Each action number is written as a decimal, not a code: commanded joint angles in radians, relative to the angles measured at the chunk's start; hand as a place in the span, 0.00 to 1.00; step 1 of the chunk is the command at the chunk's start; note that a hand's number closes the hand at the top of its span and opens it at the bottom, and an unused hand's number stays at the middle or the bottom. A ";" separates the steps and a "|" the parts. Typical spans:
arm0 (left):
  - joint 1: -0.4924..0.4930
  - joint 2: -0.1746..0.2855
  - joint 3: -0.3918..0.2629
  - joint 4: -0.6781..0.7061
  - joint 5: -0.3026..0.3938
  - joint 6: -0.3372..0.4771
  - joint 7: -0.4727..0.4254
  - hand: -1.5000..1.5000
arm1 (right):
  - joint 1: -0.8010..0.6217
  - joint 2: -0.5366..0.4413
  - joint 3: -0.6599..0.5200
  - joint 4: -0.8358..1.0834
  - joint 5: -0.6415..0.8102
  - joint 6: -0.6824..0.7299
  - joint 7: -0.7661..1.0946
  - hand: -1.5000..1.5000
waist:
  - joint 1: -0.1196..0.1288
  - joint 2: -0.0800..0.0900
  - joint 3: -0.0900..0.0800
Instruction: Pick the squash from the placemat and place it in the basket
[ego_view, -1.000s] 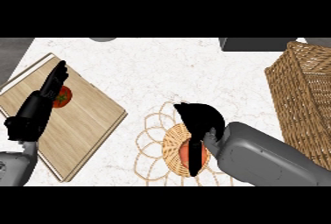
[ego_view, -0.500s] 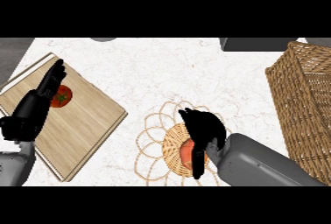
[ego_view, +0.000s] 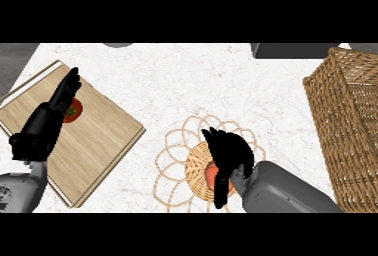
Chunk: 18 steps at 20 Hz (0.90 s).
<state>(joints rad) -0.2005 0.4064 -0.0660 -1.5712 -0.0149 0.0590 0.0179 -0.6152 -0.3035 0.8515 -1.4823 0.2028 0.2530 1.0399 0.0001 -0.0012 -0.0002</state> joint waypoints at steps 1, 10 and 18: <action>0.007 0.017 0.040 0.010 0.006 -0.046 -0.011 0.50 | 0.037 0.038 -0.023 0.004 0.058 0.046 0.086 0.00 | 0.001 0.000 0.000; 0.015 -0.007 0.072 0.001 -0.008 -0.068 -0.011 0.50 | 0.153 0.061 -0.031 0.066 0.173 0.042 0.001 0.00 | 0.003 0.000 0.000; -0.014 -0.040 0.096 0.037 -0.041 -0.092 -0.020 0.50 | 0.207 0.171 -0.087 0.108 0.273 0.053 -0.016 1.00 | 0.002 0.001 0.000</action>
<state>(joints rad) -0.2228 0.3779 0.0198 -1.5183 -0.0439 -0.0218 -0.0073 -0.4465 -0.2097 0.7716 -1.4047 0.4193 0.3098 0.9705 0.0001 -0.0034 -0.0015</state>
